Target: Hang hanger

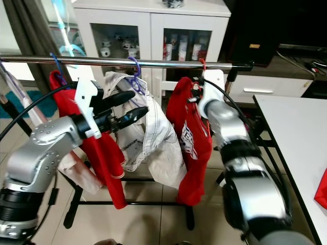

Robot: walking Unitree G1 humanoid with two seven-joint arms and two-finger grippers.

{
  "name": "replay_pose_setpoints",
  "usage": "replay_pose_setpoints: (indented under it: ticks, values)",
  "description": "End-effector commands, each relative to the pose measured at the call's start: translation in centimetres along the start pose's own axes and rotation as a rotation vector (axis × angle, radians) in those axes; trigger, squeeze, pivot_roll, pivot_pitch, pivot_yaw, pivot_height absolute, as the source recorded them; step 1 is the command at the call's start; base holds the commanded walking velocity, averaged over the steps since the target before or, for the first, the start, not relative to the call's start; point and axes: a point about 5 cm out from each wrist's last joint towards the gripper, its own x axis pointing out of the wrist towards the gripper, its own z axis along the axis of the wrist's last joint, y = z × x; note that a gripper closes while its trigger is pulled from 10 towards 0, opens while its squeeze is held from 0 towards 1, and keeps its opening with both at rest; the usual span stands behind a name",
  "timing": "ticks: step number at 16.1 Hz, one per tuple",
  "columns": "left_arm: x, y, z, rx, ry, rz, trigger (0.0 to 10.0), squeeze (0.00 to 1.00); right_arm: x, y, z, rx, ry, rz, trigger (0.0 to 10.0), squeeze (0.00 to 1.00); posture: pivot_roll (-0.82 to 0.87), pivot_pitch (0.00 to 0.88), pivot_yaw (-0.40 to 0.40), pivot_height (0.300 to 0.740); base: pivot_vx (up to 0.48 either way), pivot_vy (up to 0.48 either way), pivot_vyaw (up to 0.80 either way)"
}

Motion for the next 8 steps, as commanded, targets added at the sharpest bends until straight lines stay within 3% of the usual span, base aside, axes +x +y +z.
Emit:
replay_pose_setpoints:
  ticks: [1,5,6,8]
  values:
    - [-0.1,0.1,-0.3,-0.008,0.021,0.002,10.0,0.0,-0.3,-0.1,1.1,-0.002,-0.062,0.027,10.0,1.0,0.03,0.0,0.018,0.74,0.0,0.0,0.0]
    - [-1.6,1.3,-2.2,0.032,0.137,0.079,10.0,0.0,-2.6,0.3,1.8,-0.092,-0.137,0.196,10.0,1.0,0.05,0.0,0.012,0.74,0.0,0.0,0.0]
    - [-2.5,1.7,-2.7,0.054,0.181,0.11,10.0,0.0,-3.9,0.2,1.8,-0.145,-0.164,0.247,10.0,1.0,0.05,0.0,0.015,0.74,0.0,0.0,0.0]
    - [-3.4,2.1,-2.9,0.079,0.184,0.183,10.0,0.0,-5.8,-0.2,1.8,-0.138,-0.18,0.305,10.0,1.0,0.06,0.0,0.02,0.74,0.0,0.0,0.0]
